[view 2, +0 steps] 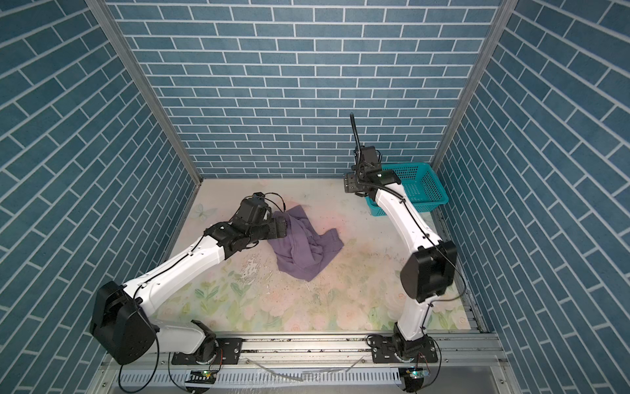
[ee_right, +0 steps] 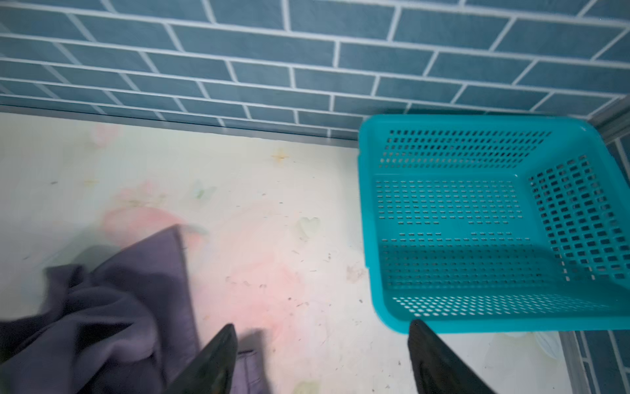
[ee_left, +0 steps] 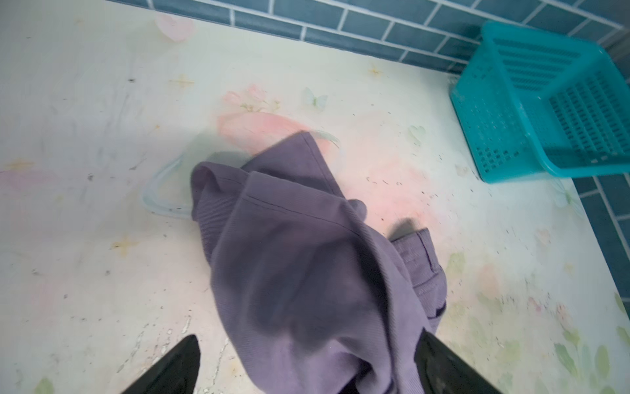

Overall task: Fold and stack the trousers
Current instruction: Flatten out the trousers at the center of the table.

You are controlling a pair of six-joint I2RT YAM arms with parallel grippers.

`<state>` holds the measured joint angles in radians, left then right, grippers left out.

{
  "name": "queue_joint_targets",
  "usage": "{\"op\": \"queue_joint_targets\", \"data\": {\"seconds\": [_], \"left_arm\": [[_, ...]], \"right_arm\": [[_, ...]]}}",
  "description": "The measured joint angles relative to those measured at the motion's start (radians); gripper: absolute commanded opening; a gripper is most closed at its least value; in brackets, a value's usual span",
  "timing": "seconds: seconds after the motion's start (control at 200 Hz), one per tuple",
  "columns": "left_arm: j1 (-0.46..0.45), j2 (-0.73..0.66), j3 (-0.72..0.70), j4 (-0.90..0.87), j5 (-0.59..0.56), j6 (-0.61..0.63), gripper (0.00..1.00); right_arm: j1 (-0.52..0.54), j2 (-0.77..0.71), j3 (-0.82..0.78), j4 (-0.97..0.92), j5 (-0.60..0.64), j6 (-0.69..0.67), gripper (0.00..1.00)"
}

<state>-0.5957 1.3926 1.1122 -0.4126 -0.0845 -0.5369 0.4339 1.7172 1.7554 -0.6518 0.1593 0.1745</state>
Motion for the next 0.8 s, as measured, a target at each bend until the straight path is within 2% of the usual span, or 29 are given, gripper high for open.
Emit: {"op": "queue_joint_targets", "data": {"seconds": [0.125,0.17,0.21,0.25,0.27,0.31,0.375,0.47,0.58,0.68,0.8], "left_arm": [[-0.035,0.064,0.005,0.037,0.045,0.001,0.93],[-0.035,0.104,0.006,0.053,0.063,-0.003,0.86],[-0.035,0.136,0.006,0.065,0.077,-0.006,0.71],[-0.035,0.17,0.011,0.071,0.096,-0.011,0.43],[-0.034,0.19,0.017,0.074,0.107,-0.016,0.33],[-0.033,0.225,0.036,0.075,0.133,-0.021,0.19],[-0.034,0.283,0.092,0.069,0.185,-0.029,0.07],[-0.049,0.344,0.228,0.039,0.246,-0.026,0.0],[-0.082,0.355,0.417,-0.013,0.288,-0.013,0.0],[-0.097,0.297,0.534,-0.035,0.312,-0.003,0.0],[-0.07,0.15,0.557,-0.07,0.279,0.013,0.0]], "right_arm": [[0.074,-0.195,-0.263,0.094,-0.084,0.036,0.76],[0.077,-0.244,-0.352,0.117,-0.116,0.052,0.76],[0.074,-0.283,-0.423,0.123,-0.133,0.066,0.76],[0.07,-0.315,-0.479,0.121,-0.139,0.075,0.75],[0.069,-0.33,-0.502,0.119,-0.138,0.079,0.75],[0.067,-0.36,-0.542,0.11,-0.135,0.084,0.76],[0.064,-0.417,-0.598,0.1,-0.118,0.09,0.76],[0.062,-0.517,-0.675,0.092,-0.082,0.099,0.75],[0.061,-0.586,-0.723,0.082,-0.046,0.117,0.74],[0.06,-0.595,-0.727,0.076,-0.021,0.121,0.73],[0.06,-0.583,-0.727,0.077,-0.005,0.125,0.73]]}}
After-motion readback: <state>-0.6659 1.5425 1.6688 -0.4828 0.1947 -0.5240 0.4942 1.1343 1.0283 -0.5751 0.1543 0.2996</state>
